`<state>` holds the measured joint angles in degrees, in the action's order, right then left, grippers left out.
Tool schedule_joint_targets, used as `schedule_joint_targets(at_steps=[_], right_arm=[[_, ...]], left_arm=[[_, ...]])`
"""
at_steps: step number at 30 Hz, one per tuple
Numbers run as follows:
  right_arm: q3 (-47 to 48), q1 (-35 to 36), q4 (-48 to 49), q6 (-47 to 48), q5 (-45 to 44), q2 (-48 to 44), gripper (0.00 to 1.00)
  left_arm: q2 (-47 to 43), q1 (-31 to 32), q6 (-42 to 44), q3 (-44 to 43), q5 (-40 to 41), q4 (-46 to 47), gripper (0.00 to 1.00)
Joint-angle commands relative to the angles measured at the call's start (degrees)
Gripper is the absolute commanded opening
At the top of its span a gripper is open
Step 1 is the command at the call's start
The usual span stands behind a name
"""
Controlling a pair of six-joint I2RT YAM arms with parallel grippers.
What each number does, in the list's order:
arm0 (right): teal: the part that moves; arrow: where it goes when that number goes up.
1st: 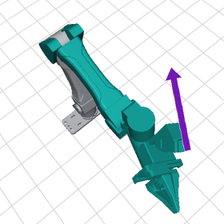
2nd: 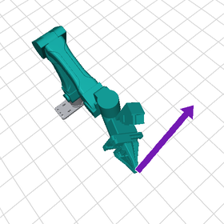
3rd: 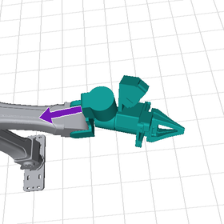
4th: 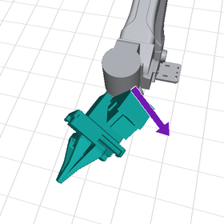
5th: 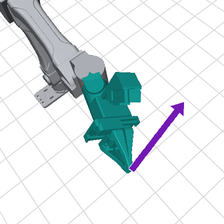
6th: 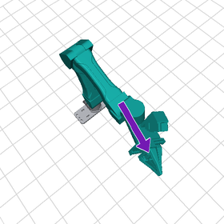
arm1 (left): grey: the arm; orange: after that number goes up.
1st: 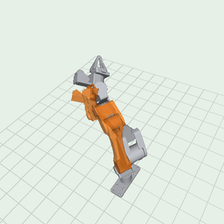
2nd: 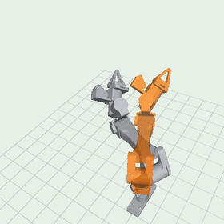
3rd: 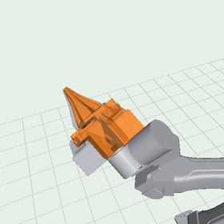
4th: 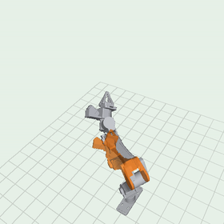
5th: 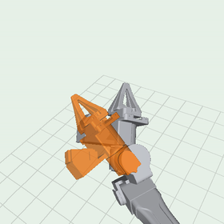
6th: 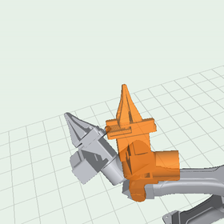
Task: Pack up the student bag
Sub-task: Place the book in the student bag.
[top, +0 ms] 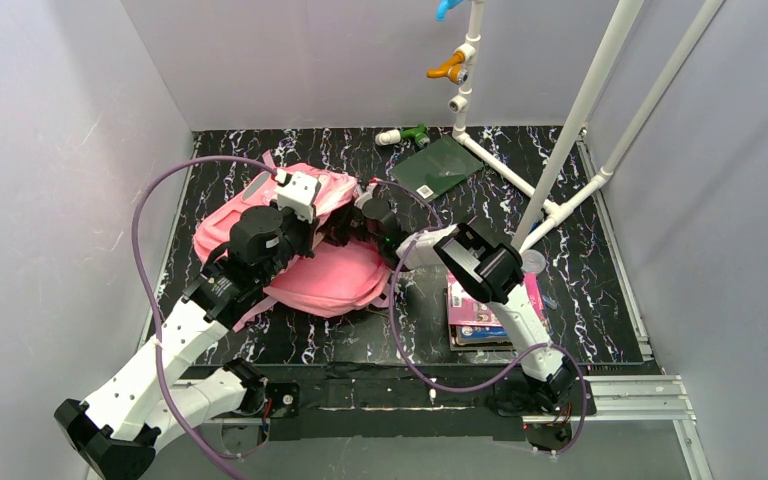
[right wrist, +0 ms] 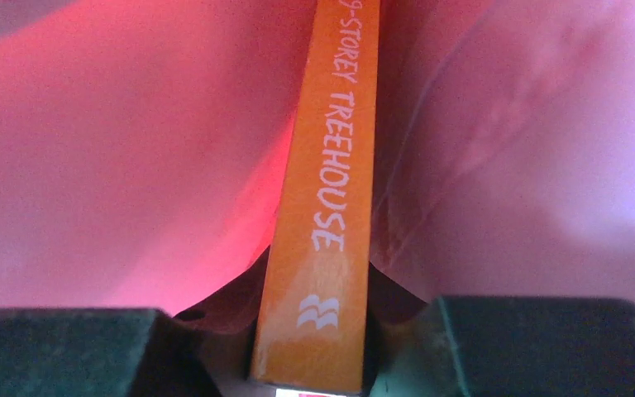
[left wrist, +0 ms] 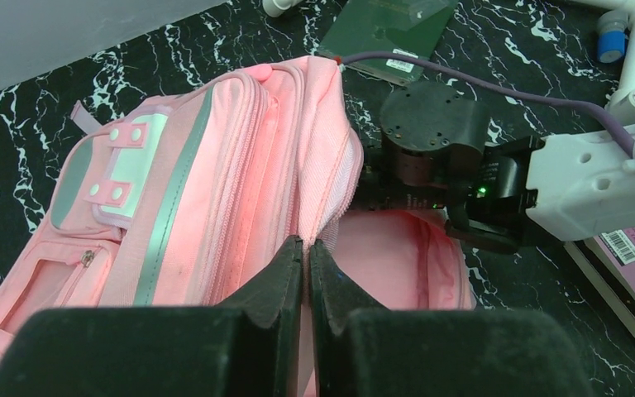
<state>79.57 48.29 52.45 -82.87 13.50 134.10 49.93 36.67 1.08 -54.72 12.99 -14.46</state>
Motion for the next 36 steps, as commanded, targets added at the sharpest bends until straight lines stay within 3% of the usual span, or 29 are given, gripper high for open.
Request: schedule_joint_targets(at_steps=[1,5,11,17,21,30,36], right_arm=[[7.6,1.2,2.4,4.3,-4.3,0.5,0.14],[10.0,2.5,2.1,3.7,-4.9,2.9,0.14],[15.0,2.3,-0.3,6.1,-3.9,7.3,0.28],[5.6,1.6,-0.4,9.2,-3.1,1.6,0.66],[-2.7,1.0,-2.2,12.1,-2.6,-4.7,0.78],[-12.4,0.9,2.9,11.5,-0.4,-8.9,0.80],[-5.1,1.1,2.7,12.1,0.4,-5.0,0.53]], left_arm=[[-1.2,0.2,0.9,-4.0,-2.9,4.9,0.00],[-0.7,0.2,1.0,-4.6,-3.3,4.1,0.00],[-1.3,0.2,2.3,-4.4,-0.1,3.0,0.00],[-2.5,0.2,1.2,-2.5,-0.4,2.4,0.00],[-2.9,0.2,0.7,-1.2,0.2,3.2,0.00],[-3.4,0.2,1.8,-1.5,-0.1,2.6,0.00],[-3.5,0.2,0.8,-1.4,-2.8,2.2,0.00]])
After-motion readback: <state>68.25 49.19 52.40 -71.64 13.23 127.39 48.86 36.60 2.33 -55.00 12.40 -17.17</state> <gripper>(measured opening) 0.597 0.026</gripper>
